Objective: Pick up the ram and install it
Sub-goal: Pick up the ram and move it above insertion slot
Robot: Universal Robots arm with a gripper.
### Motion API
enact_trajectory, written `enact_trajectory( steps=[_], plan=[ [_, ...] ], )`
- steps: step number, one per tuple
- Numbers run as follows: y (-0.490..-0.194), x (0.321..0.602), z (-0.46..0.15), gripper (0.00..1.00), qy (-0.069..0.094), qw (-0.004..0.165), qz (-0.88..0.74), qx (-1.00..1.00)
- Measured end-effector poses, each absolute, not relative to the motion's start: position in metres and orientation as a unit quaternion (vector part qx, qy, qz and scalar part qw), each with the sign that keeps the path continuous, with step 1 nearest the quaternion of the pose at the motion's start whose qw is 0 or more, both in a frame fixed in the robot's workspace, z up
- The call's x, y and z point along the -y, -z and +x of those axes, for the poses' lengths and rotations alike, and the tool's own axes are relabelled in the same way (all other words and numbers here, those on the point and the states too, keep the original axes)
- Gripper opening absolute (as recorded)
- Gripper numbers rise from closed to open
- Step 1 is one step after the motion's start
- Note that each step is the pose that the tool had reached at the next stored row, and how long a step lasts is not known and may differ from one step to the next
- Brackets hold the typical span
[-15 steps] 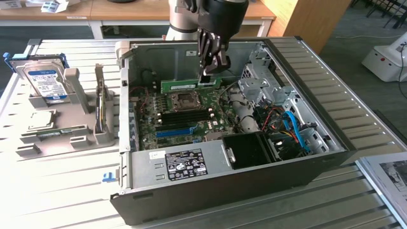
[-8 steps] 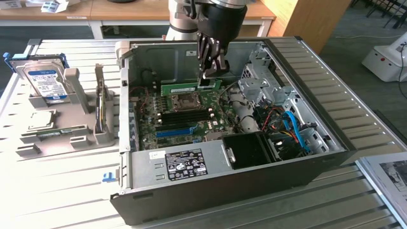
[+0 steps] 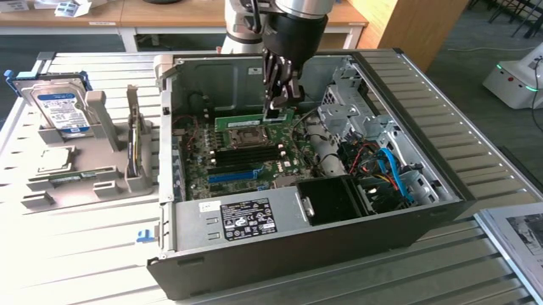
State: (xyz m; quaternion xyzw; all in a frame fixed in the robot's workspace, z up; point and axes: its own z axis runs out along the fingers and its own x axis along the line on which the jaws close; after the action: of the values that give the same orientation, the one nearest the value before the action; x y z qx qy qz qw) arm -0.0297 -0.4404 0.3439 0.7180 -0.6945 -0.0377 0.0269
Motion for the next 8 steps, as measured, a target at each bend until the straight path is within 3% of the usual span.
enact_trajectory(
  steps=[8],
  plan=[
    [-0.3349,0.4403,-0.0297,0.11,0.038,0.027,0.718,0.695]
  ],
)
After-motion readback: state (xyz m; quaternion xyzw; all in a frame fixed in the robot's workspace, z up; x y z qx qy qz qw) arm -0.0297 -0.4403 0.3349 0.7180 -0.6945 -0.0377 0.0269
